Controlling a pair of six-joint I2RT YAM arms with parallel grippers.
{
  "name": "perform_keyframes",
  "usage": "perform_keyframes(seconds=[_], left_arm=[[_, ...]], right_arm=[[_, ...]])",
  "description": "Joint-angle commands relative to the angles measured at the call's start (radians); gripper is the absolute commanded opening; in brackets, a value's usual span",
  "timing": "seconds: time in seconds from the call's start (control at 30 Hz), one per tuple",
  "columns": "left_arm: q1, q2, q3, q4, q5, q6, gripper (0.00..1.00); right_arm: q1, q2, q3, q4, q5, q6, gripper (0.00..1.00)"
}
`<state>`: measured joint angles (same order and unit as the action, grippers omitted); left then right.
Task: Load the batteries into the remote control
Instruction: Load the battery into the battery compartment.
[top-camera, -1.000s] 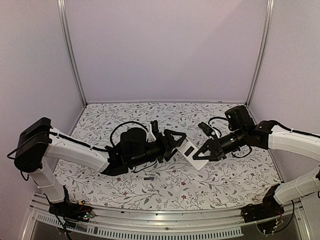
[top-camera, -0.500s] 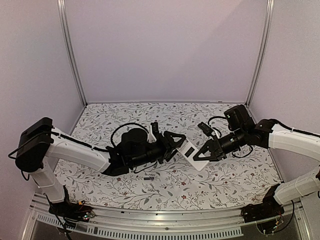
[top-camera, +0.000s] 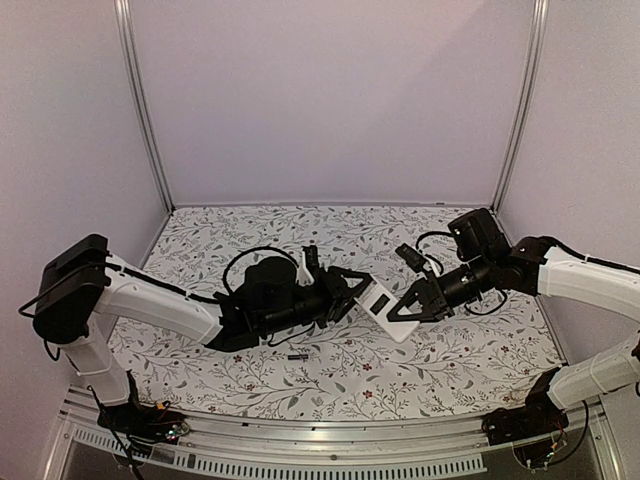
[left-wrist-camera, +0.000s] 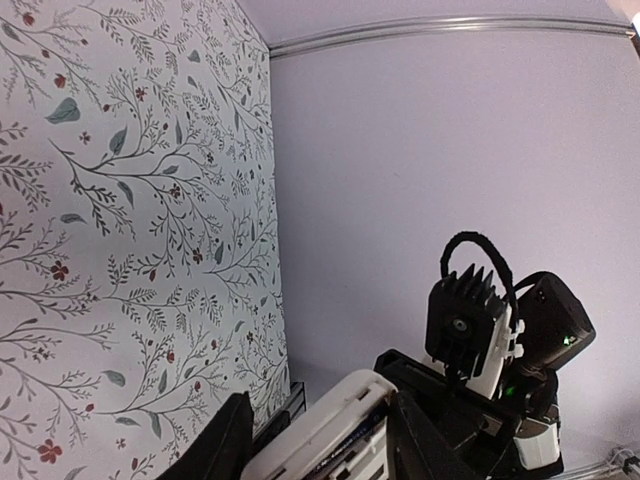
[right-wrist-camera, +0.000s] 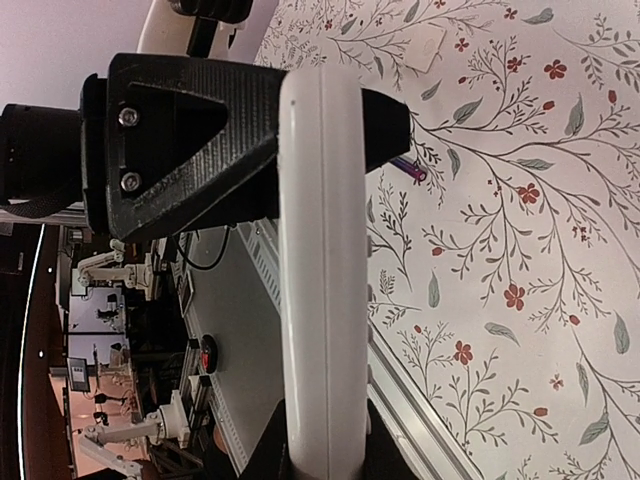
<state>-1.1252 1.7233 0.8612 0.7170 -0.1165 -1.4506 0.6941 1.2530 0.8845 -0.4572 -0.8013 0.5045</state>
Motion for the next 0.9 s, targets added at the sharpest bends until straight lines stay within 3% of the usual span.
perform_keyframes(seconds=[0.0, 0.17, 0.47, 0.77, 0.87], left_arm=[[0.011, 0.017, 0.015, 0.009, 0.011, 0.008, 0.4], [0.011, 0.014, 0.009, 0.013, 0.005, 0.019, 0.38], [0.022, -0.057, 0.029, -0.019, 0.032, 0.199, 0.62], [0.064, -0.23, 0.071, -0.294, 0.131, 0.578, 0.81], [0.076, -0.266, 0.15, -0.503, 0.217, 0.768, 0.81]], right_arm=[[0.009, -0.018, 0.027, -0.007, -0.009, -0.002, 0.0], [0.008, -0.025, 0.022, 0.025, -0.047, 0.03, 0.0], [0.007, -0.027, 0.003, 0.019, -0.074, 0.043, 0.0], [0.007, -0.046, -0.002, -0.043, -0.113, 0.004, 0.0], [0.008, -0.05, 0.005, -0.076, -0.128, -0.033, 0.0]])
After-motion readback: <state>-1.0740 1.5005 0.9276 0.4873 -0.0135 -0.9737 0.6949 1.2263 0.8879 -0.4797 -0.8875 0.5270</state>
